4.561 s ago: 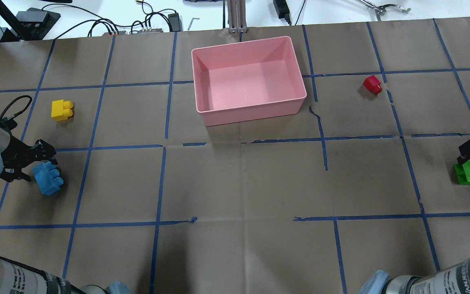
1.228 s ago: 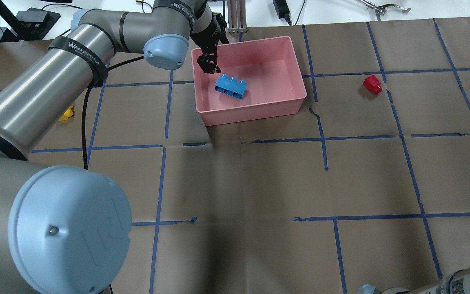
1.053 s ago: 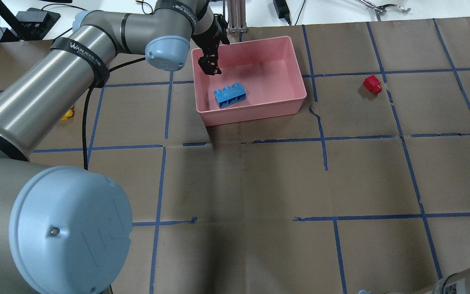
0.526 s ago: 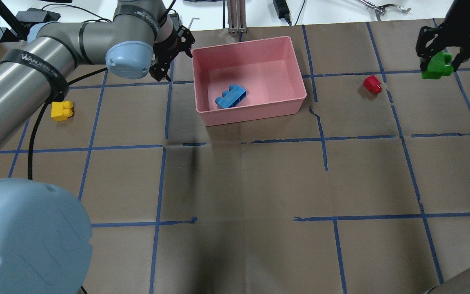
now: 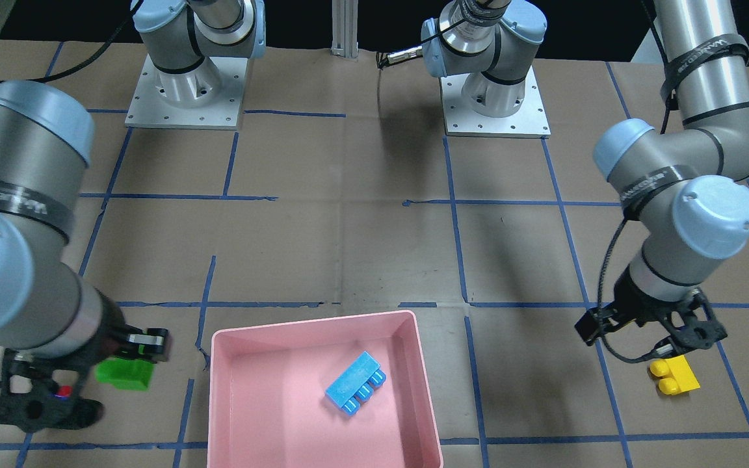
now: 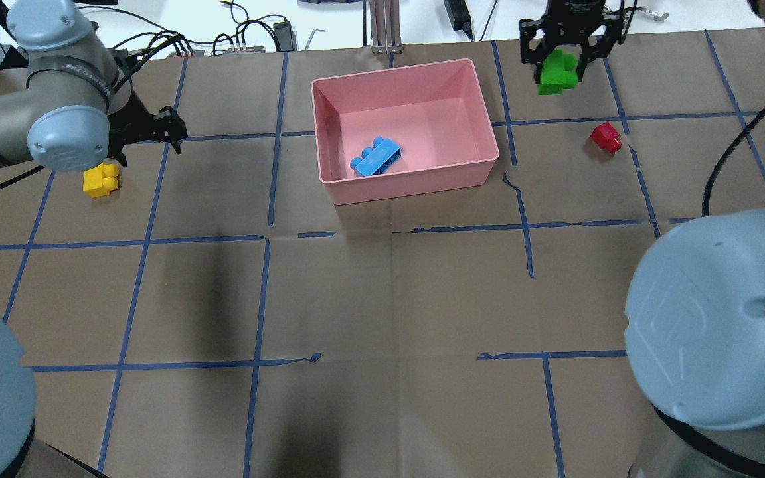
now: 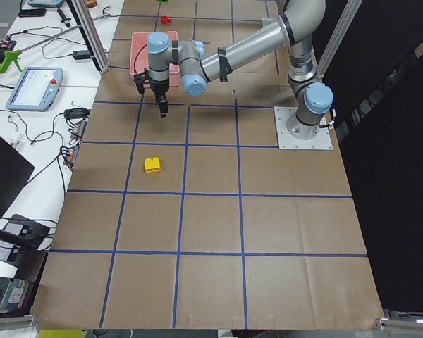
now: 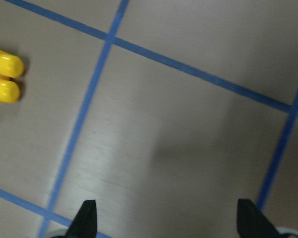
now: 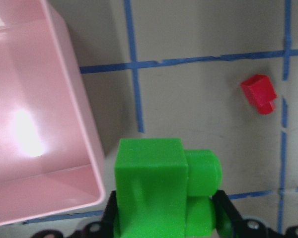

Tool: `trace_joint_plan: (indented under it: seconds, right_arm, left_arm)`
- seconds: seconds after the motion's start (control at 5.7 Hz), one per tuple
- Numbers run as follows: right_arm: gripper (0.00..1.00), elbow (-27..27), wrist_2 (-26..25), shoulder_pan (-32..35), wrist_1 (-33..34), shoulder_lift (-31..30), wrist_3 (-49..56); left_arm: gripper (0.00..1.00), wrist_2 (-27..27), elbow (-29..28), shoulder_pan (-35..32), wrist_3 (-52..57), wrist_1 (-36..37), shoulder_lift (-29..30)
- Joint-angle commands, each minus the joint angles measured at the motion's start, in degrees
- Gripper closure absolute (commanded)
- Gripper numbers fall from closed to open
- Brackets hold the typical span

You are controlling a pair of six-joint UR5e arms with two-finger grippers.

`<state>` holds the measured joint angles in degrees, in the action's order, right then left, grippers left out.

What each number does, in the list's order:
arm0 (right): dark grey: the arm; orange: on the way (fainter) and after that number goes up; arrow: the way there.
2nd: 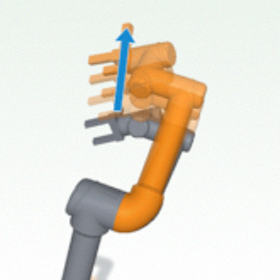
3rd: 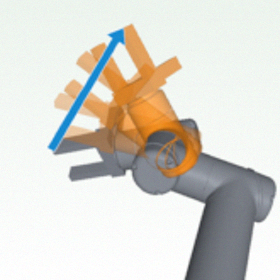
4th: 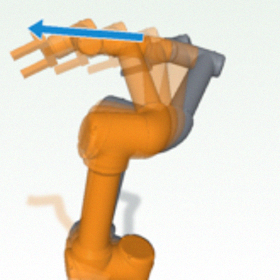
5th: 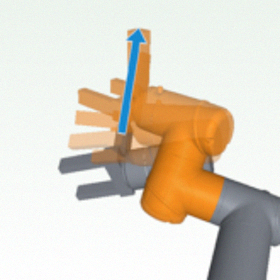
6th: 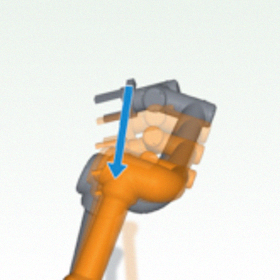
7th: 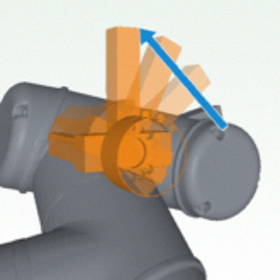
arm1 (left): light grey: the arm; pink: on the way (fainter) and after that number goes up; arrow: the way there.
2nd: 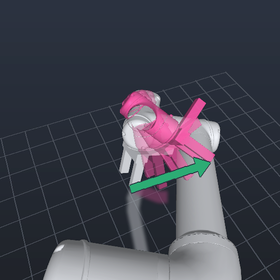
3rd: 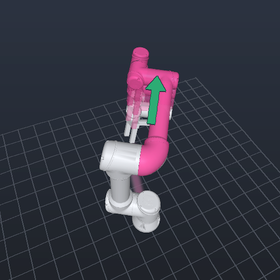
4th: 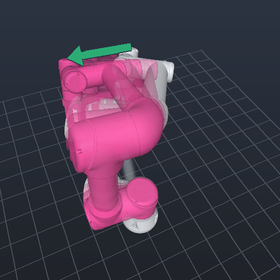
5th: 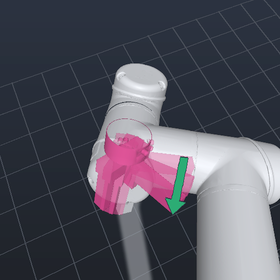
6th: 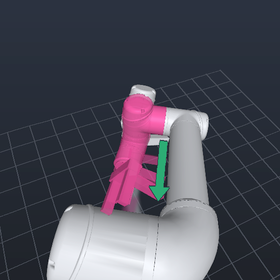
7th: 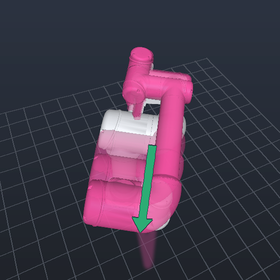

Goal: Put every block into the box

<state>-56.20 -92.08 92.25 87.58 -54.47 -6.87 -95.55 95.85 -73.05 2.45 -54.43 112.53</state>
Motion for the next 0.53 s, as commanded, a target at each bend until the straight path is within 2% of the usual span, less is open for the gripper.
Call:
trace_joint_plan:
  seconds: [0.0,0.18,0.35]
  right_arm:
    - [0.57,6.7,7.3,6.4,0.9,7.3,-8.3]
    - [0.56,6.5,7.4,7.1,2.7,9.6,-8.3]
    - [0.49,6.4,7.4,7.2,2.9,11.2,-8.0]
  left_arm:
    - [0.01,0.0,4.2,8.7,12.0,7.3,1.5]
    - [0.01,-0.1,3.0,9.1,17.4,12.5,5.2]
    - [0.01,0.3,2.4,11.2,21.9,15.5,7.3]
